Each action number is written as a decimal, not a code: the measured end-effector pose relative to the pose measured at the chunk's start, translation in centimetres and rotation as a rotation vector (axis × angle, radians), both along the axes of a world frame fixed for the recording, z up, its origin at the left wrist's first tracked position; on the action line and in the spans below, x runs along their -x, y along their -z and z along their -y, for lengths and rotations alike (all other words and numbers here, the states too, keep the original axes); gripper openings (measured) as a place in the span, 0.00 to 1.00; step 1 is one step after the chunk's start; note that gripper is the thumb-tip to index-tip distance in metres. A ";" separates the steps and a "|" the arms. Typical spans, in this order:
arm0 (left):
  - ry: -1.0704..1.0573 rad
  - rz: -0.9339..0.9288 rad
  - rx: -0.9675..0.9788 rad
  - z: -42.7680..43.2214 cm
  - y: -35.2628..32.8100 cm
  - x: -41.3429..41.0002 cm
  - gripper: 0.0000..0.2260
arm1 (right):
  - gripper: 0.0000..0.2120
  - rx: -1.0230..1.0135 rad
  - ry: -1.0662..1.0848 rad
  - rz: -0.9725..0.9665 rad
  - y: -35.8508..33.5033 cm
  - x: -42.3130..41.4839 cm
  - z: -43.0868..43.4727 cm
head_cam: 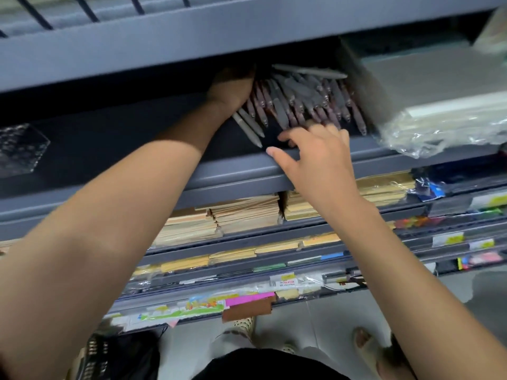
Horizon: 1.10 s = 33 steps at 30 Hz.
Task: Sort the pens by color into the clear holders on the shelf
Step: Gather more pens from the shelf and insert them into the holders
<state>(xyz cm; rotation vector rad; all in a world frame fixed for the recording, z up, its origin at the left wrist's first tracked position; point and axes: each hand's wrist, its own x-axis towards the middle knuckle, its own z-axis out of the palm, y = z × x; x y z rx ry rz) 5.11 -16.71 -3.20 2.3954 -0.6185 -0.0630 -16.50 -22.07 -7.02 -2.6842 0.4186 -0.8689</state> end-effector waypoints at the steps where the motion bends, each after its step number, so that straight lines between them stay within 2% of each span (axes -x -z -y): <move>1: -0.006 0.008 -0.004 0.3 0.1 0.1 0.21 | 0.18 -0.010 -0.001 -0.012 -0.1 -0.3 -0.1; 4: 0.035 -0.003 0.010 0.9 0.6 0.2 0.22 | 0.19 -0.006 -0.009 -0.029 0.0 -0.9 -0.2; 8: 0.104 0.008 -0.038 0.9 0.9 -0.1 0.24 | 0.17 -0.089 0.095 0.122 0.1 -0.2 -0.5; 14: 0.116 0.092 0.006 0.9 1.0 -0.1 0.19 | 0.09 -0.058 0.013 -0.017 -0.8 -1.1 -0.1; 20: 0.175 -0.026 -0.019 1.1 0.7 -0.5 0.20 | 0.11 -0.082 -0.069 -0.092 -1.6 -1.5 0.8; 24: 0.190 -0.001 0.036 1.1 0.7 -0.5 0.18 | 0.22 -0.049 -0.131 -0.108 -1.8 -1.5 1.2; 28: 0.168 0.028 0.052 1.2 0.8 -0.5 0.14 | 0.15 -0.011 -0.132 -0.095 -1.8 -2.2 1.5; 31: 0.127 0.020 0.064 1.2 0.7 -0.6 0.10 | 0.17 -0.009 -0.138 -0.091 -1.7 -2.8 1.4; 33: 0.113 0.032 0.074 1.2 0.5 -0.4 0.11 | 0.17 0.001 -0.136 -0.078 -1.6 -3.1 1.2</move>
